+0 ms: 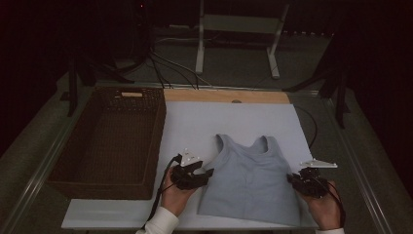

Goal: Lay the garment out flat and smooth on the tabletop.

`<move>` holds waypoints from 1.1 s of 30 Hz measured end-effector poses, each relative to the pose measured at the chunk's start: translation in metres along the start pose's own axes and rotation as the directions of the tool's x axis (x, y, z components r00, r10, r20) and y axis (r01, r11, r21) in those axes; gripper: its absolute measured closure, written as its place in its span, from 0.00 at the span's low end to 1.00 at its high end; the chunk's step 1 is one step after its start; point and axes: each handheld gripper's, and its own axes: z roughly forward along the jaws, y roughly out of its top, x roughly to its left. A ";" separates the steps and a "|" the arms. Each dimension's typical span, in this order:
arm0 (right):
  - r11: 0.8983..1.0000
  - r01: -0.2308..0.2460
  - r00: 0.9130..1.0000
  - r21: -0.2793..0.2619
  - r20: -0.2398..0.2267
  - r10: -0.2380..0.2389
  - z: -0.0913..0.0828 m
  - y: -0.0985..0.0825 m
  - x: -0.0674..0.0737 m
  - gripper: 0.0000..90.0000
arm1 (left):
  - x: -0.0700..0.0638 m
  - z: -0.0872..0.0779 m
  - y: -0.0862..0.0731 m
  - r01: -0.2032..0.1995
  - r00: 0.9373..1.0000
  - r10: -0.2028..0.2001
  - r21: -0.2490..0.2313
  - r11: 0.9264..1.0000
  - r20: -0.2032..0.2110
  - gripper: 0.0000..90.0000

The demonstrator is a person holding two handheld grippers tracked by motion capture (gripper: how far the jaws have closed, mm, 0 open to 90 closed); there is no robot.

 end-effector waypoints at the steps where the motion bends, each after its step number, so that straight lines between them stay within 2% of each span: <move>1: 1.000 -0.003 1.000 -0.001 0.003 0.003 0.000 0.000 -0.001 0.89 | 0.000 0.003 0.000 0.000 1.000 0.000 0.006 1.000 0.009 0.58; 2: 1.000 0.001 1.000 -0.003 0.003 -0.001 0.000 0.001 -0.002 0.89 | -0.001 0.006 0.001 -0.003 1.000 0.003 0.014 1.000 0.010 0.61; 5: 1.000 0.002 1.000 -0.008 0.010 -0.002 0.000 0.002 -0.005 0.89 | -0.004 0.011 0.003 -0.011 1.000 0.010 0.036 0.999 0.025 0.81; 6: 1.000 0.001 1.000 -0.010 0.011 -0.001 0.000 0.003 -0.006 0.89 | -0.007 0.011 0.004 -0.025 0.999 0.024 0.041 0.999 0.031 0.86; 8: 1.000 0.001 1.000 -0.012 0.019 0.000 0.001 0.004 -0.007 0.89 | -0.011 0.011 0.005 -0.040 0.999 0.038 0.054 0.998 0.038 0.91; 12: 1.000 0.007 0.998 -0.014 0.055 -0.006 0.002 0.006 -0.010 0.89 | -0.018 0.010 0.004 -0.033 0.996 0.027 0.068 0.997 0.085 0.93; 15: 1.000 0.004 0.997 -0.019 0.072 -0.003 0.002 0.006 -0.014 0.89 | -0.025 0.010 0.001 -0.027 0.992 0.016 0.083 0.996 0.129 0.93; 18: 1.000 -0.002 0.997 -0.018 0.078 0.003 0.002 0.006 -0.016 0.89 | -0.026 0.009 0.000 -0.023 0.990 0.011 0.089 0.996 0.140 0.93; 20: 1.000 -0.002 0.997 -0.019 0.077 0.004 0.002 0.006 -0.016 0.89 | -0.024 0.007 -0.001 0.004 0.988 -0.017 0.089 0.996 0.153 0.93; 21: 1.000 -0.001 0.997 -0.019 0.078 0.002 0.002 0.006 -0.015 0.89 | -0.024 0.005 -0.001 0.021 0.985 -0.036 0.091 0.996 0.170 0.94; 22: 1.000 0.000 0.997 -0.019 0.077 0.002 0.002 0.006 -0.015 0.89 | -0.024 0.005 -0.001 0.021 0.985 -0.036 0.091 0.996 0.170 0.94; 23: 1.000 0.000 0.997 -0.020 0.077 0.001 0.003 0.006 -0.016 0.89 | -0.027 -0.001 0.000 0.049 0.975 -0.066 0.086 0.995 0.213 0.94; 25: 1.000 -0.003 0.997 -0.019 0.077 0.005 0.003 0.006 -0.016 0.89 | -0.036 -0.005 0.000 0.013 0.973 -0.033 0.090 0.996 0.229 0.94; 27: 1.000 -0.005 0.997 -0.016 0.083 0.006 0.003 0.006 -0.017 0.89 | -0.042 -0.005 0.000 -0.002 0.971 -0.020 0.095 0.996 0.237 0.94; 31: 1.000 -0.005 0.995 -0.018 0.104 0.007 0.001 0.006 -0.019 0.89 | -0.045 0.000 -0.003 0.001 0.970 -0.028 0.111 0.994 0.241 0.94; 33: 1.000 -0.013 0.994 -0.019 0.106 0.015 0.000 0.005 -0.021 0.89 | -0.045 0.002 -0.004 0.000 0.973 -0.026 0.115 0.993 0.231 0.94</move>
